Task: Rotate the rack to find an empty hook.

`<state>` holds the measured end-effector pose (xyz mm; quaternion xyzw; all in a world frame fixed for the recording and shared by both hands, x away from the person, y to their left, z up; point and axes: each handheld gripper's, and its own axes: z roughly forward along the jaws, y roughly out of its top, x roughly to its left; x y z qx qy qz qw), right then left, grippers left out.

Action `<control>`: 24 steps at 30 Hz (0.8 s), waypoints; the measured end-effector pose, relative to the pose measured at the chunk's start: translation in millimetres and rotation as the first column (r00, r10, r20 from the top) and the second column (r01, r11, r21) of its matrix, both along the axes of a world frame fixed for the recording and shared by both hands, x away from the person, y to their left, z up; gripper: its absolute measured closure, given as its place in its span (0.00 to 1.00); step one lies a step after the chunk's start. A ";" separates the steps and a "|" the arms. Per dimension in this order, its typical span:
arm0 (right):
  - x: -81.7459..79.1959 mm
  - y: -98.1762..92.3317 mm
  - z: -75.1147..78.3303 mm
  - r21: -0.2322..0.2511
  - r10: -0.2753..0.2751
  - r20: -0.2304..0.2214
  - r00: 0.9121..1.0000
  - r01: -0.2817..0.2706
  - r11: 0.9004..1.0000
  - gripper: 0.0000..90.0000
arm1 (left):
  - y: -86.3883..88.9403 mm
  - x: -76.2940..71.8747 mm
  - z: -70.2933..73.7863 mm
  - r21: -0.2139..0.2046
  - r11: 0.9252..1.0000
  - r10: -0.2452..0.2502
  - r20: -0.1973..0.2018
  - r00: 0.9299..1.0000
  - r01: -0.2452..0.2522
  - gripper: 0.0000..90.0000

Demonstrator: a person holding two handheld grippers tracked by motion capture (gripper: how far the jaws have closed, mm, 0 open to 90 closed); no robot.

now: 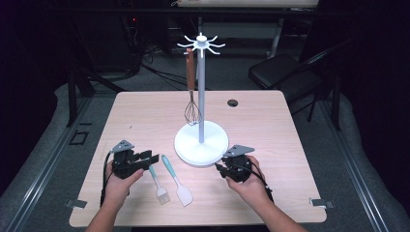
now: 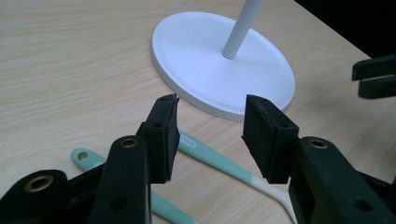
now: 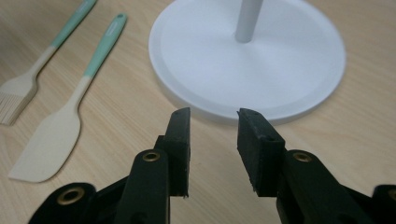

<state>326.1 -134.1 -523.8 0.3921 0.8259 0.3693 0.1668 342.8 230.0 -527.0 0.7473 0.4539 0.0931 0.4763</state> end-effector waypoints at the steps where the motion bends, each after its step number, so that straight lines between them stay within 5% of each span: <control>1: 0.8 3.5 -4.1 -0.005 0.004 -0.012 1.000 -0.004 1.000 0.72 | 0.1 0.0 -0.1 0.000 1.000 0.002 0.000 1.000 -0.002 0.61; 24: 3.5 101.1 -37.0 0.019 0.136 -0.128 0.982 -0.135 0.991 0.75 | 1.8 0.7 -2.5 0.009 1.000 0.008 -0.001 1.000 -0.008 0.61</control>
